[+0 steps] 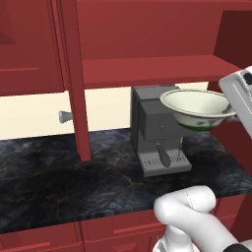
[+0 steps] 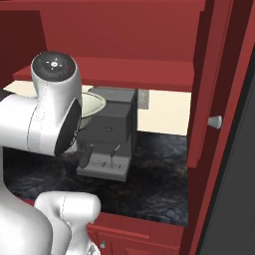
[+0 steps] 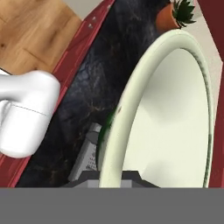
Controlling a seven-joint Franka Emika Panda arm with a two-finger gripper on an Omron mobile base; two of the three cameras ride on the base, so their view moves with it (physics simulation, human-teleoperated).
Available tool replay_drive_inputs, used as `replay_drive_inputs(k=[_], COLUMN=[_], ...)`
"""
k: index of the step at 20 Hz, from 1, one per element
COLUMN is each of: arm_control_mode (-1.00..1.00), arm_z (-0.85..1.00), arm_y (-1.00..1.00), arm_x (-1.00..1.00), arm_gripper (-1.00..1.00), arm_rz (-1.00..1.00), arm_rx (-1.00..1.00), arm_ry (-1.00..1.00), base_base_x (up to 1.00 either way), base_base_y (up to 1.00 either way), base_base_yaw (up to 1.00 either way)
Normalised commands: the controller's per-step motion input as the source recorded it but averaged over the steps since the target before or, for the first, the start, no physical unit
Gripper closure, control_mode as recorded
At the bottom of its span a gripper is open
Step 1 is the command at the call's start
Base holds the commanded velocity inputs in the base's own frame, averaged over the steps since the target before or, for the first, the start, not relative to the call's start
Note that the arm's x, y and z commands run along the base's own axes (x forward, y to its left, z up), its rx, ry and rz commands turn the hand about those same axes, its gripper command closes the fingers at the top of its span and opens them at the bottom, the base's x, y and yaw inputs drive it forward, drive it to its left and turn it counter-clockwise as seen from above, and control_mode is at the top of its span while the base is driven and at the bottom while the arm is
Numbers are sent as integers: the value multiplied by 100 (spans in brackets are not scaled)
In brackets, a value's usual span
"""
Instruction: Pick up the bowls from the cabinet and place each bowl in front of a stool on the dining counter.
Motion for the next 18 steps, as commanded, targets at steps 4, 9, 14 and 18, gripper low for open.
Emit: replay_drive_inputs(k=[4, 9, 14, 18], arm_control_mode=[-100, -100, -100, -100], arm_z=[-61, -38, -3, 0], arm_y=[0, 0, 0, 0], arm_x=[-7, -6, -1, 0], arm_gripper=[100, 100, 100, 100], arm_rz=[-10, -4, 0, 0], arm_rx=[0, 0, 0, 0], arm_ry=[-17, -17, 0, 0], base_base_x=[0, 0, 0, 0], base_base_y=[0, 0, 0, 0], base_base_yaw=[0, 0, 0, 0])
